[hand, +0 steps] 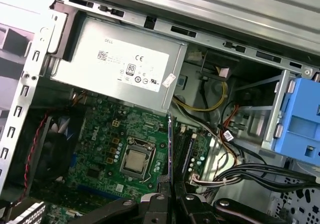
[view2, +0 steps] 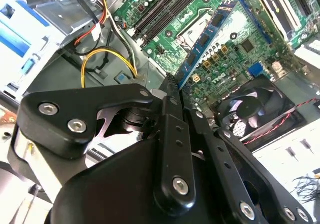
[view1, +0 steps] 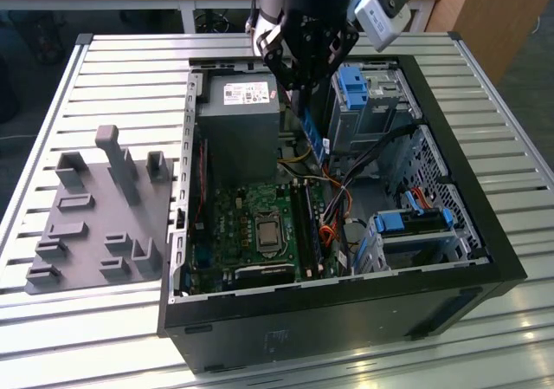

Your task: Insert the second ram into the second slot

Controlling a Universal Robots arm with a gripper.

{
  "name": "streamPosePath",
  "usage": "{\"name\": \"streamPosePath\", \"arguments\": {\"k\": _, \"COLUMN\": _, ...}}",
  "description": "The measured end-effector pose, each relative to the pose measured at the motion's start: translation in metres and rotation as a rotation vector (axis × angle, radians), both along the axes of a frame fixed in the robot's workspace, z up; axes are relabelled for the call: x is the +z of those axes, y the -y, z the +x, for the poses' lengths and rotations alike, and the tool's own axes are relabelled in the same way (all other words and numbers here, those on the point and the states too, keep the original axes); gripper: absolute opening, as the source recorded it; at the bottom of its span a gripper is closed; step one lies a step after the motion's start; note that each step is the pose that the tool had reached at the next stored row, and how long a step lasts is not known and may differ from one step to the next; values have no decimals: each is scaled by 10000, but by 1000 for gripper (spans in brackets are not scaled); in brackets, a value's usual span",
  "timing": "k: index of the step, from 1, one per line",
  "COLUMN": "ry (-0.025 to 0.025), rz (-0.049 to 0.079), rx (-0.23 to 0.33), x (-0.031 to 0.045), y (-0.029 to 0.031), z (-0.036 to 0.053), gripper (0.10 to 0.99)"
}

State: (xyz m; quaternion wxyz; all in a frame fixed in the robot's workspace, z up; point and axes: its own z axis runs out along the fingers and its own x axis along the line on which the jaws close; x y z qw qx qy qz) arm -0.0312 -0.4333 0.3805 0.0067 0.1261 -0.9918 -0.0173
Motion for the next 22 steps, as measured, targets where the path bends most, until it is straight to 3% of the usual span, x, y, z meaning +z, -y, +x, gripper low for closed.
{"name": "streamPosePath", "arguments": {"k": 7, "ry": -1, "rz": -10, "rx": -928, "x": -8, "y": 0, "z": 0, "gripper": 137}}
{"name": "streamPosePath", "arguments": {"k": 22, "ry": -1, "rz": -8, "rx": -2129, "x": -23, "y": -1, "z": 0, "gripper": 137}}
